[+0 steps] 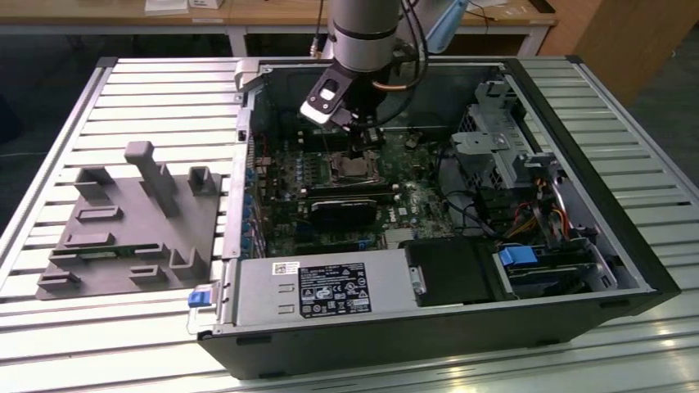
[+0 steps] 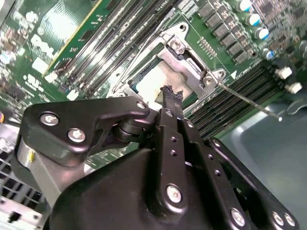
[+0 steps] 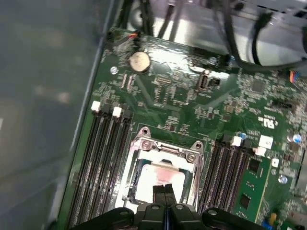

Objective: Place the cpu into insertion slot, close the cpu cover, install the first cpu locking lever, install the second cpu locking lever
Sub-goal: 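Close the cpu cover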

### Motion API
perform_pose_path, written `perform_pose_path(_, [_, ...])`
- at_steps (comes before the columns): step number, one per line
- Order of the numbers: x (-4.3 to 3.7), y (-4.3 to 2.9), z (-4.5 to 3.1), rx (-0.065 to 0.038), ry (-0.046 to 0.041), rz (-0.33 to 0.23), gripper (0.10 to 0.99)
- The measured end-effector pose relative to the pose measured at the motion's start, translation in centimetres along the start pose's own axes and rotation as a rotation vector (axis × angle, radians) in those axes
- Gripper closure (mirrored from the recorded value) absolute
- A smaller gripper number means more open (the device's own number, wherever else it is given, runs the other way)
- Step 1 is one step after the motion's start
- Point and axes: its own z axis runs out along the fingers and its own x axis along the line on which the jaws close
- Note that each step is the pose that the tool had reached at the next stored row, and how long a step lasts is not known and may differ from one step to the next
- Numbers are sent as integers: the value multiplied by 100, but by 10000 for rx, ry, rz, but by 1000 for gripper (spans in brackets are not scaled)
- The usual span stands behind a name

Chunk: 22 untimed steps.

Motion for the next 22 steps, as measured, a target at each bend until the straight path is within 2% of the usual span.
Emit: perform_pose_path(22, [0,0,15,29,78,-4043,984])
